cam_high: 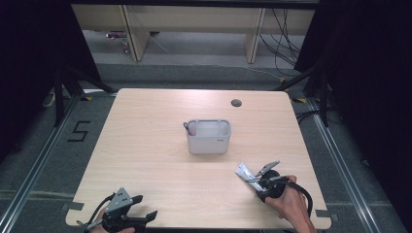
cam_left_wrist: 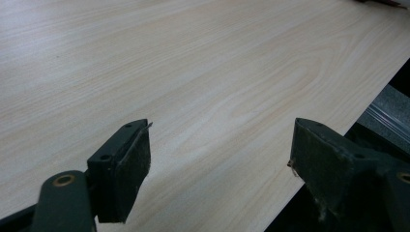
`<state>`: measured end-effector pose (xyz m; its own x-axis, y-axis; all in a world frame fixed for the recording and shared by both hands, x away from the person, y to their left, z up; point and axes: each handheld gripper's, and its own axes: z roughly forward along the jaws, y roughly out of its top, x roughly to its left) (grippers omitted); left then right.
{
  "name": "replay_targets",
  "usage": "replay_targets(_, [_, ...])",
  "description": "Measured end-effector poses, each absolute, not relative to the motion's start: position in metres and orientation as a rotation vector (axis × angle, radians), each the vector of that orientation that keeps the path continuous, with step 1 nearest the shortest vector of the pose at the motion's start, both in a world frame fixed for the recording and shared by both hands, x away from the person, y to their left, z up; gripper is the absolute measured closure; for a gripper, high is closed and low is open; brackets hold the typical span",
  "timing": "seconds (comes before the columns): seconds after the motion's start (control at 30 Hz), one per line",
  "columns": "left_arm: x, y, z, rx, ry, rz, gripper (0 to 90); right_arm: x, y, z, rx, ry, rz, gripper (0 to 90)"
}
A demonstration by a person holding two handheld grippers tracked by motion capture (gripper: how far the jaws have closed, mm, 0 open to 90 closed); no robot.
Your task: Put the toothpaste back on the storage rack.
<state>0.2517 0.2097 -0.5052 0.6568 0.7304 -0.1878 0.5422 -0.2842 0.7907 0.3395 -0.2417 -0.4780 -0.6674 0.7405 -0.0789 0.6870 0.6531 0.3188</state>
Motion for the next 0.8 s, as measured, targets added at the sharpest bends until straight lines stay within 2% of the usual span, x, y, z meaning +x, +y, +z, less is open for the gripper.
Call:
replay_targets(0.27, [0.251,0.21,-0.505,1.986,0.984,0.261,21.9,0.345,-0.243,-0.476,1.18,2.673,0.381,60.9])
replay_targets(0.33, [0.252,0.21,-0.505,1.973,0.993,0.26,21.9,0.344,-0.242,-0.474,1.231,2.664,0.38,65.0])
replay_targets(0.4, [0.251,0.21,-0.505,1.988,0.994,0.255,21.8,0.346,-0.244,-0.472,1.202,2.649,0.364,72.9])
replay_targets(0.8, [0.251,0.21,-0.505,1.989,0.98,0.258,21.8,0.357,-0.247,-0.476,1.205,2.7,0.34,73.8])
